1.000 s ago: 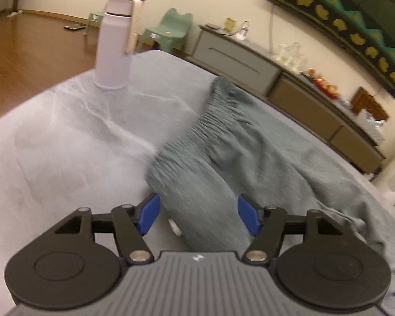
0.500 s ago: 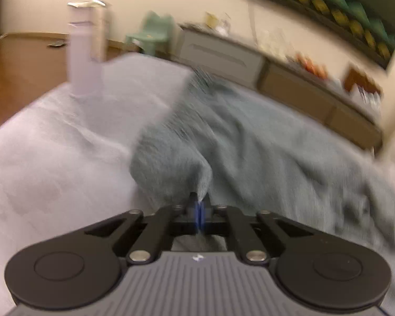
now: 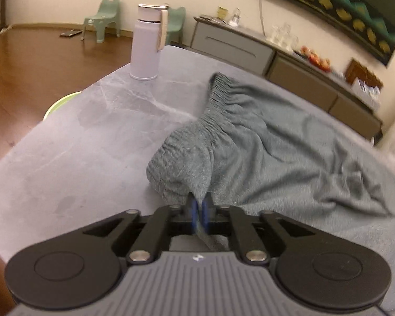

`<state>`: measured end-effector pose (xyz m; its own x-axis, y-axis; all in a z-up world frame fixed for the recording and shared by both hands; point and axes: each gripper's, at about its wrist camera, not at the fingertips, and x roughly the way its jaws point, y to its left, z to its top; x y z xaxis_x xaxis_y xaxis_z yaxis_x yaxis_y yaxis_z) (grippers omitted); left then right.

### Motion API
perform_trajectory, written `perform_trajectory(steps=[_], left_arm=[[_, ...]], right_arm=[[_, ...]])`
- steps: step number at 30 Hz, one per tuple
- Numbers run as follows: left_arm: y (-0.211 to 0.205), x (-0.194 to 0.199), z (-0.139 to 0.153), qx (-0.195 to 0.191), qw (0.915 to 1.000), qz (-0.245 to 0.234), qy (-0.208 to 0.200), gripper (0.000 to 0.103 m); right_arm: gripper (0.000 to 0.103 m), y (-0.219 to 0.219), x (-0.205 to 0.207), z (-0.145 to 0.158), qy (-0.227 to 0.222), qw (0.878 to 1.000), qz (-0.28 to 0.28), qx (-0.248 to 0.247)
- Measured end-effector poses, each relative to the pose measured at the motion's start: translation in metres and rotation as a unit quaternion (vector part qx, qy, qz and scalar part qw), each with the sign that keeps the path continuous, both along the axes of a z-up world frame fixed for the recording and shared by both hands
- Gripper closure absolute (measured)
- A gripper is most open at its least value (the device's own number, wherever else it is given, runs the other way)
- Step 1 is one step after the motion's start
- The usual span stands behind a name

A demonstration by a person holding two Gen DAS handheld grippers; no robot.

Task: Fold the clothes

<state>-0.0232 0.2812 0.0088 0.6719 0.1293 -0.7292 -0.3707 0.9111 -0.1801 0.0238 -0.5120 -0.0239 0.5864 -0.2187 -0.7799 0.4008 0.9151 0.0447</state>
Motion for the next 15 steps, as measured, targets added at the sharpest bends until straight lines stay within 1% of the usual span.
perform_trajectory(steps=[1, 2, 3, 4, 5, 7, 9, 10, 11, 12, 13, 14, 15], left_arm=[[-0.001, -0.003, 0.006, 0.014, 0.9999, 0.0, -0.001, 0.081], [-0.002, -0.006, 0.014, 0.031, 0.9995, 0.002, -0.003, 0.076], [-0.005, -0.009, 0.025, 0.052, 0.9985, 0.008, -0.012, 0.072], [-0.011, -0.01, 0.037, 0.072, 0.997, 0.012, -0.026, 0.07], [-0.018, -0.009, 0.047, 0.084, 0.9956, 0.011, -0.04, 0.068], [-0.038, -0.005, 0.061, 0.083, 0.9944, -0.011, -0.064, 0.064], [-0.065, 0.011, 0.058, 0.049, 0.9941, -0.069, -0.067, 0.063], [-0.083, 0.021, 0.051, 0.034, 0.9928, -0.099, -0.059, 0.063], [-0.103, 0.03, 0.041, 0.027, 0.9908, -0.124, -0.046, 0.063], [-0.123, 0.039, 0.029, 0.027, 0.9885, -0.145, -0.033, 0.063], [-0.138, 0.046, 0.017, 0.028, 0.9863, -0.161, -0.021, 0.063], [-0.152, 0.053, 0.005, 0.028, 0.9842, -0.174, -0.009, 0.063], [-0.162, 0.057, -0.006, 0.025, 0.9831, -0.181, 0.0, 0.063]], right_arm=[[0.066, 0.001, -0.002, 0.0, 0.004, 1.0, 0.003, -0.011], [0.048, 0.001, -0.006, 0.005, 0.0, 0.999, -0.007, -0.038], [0.043, 0.004, -0.009, 0.014, -0.016, 0.997, -0.021, -0.073], [0.041, 0.01, -0.012, 0.028, -0.037, 0.994, -0.03, -0.099], [0.041, 0.016, -0.016, 0.041, -0.059, 0.99, -0.038, -0.123], [0.041, 0.04, -0.017, 0.069, -0.108, 0.986, -0.016, -0.122], [0.037, 0.086, -0.001, 0.087, -0.138, 0.983, 0.055, -0.105], [0.033, 0.109, 0.007, 0.095, -0.153, 0.979, 0.091, -0.095], [0.027, 0.137, 0.021, 0.096, -0.161, 0.975, 0.131, -0.078], [0.024, 0.165, 0.039, 0.093, -0.165, 0.969, 0.176, -0.051], [0.022, 0.197, 0.058, 0.089, -0.16, 0.963, 0.212, -0.031], [0.022, 0.228, 0.076, 0.085, -0.154, 0.956, 0.249, -0.012], [0.022, 0.259, 0.094, 0.077, -0.145, 0.95, 0.276, -0.003]])
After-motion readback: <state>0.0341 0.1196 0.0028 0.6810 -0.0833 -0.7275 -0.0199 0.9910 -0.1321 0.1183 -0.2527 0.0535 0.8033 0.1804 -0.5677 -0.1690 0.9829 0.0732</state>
